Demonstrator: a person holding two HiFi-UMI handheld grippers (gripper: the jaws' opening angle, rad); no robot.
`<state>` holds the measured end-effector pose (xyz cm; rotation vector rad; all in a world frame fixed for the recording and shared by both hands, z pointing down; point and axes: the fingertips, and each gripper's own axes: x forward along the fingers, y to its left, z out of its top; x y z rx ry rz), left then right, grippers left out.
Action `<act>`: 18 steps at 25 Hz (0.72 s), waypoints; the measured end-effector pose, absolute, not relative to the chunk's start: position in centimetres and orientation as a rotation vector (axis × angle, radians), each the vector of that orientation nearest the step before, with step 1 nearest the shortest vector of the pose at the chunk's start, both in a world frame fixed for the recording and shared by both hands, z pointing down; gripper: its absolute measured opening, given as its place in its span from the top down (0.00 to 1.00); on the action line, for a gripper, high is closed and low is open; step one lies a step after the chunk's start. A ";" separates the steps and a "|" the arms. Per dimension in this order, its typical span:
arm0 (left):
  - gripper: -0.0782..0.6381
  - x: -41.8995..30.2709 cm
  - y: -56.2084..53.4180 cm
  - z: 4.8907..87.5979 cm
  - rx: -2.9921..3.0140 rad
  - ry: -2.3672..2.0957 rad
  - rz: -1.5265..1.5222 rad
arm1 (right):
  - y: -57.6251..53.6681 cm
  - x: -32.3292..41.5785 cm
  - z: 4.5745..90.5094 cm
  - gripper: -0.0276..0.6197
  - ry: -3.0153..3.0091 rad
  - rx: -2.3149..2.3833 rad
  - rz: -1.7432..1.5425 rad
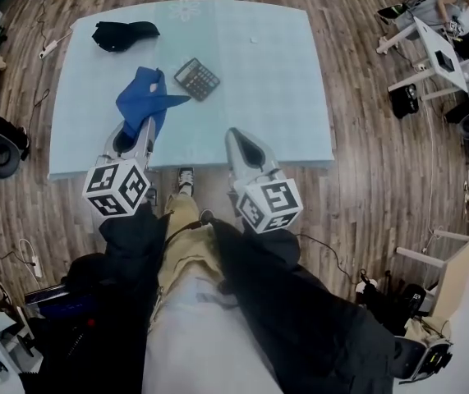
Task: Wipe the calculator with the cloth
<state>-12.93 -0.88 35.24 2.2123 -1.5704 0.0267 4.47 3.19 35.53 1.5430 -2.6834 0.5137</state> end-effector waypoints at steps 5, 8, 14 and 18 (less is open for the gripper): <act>0.76 -12.4 -6.5 35.3 2.213 -1.521 0.010 | -2.7 4.4 34.3 0.96 -2.663 1.579 0.453; 0.76 -12.9 -9.4 36.1 2.197 -1.495 0.021 | -6.3 3.3 34.4 0.96 -2.648 1.577 0.445; 0.76 -14.4 -15.4 40.0 2.137 -1.449 0.065 | -13.4 1.4 37.5 0.96 -2.579 1.527 0.475; 0.76 -14.6 -18.2 42.0 2.116 -1.412 0.098 | -16.4 1.2 38.8 0.96 -2.529 1.531 0.501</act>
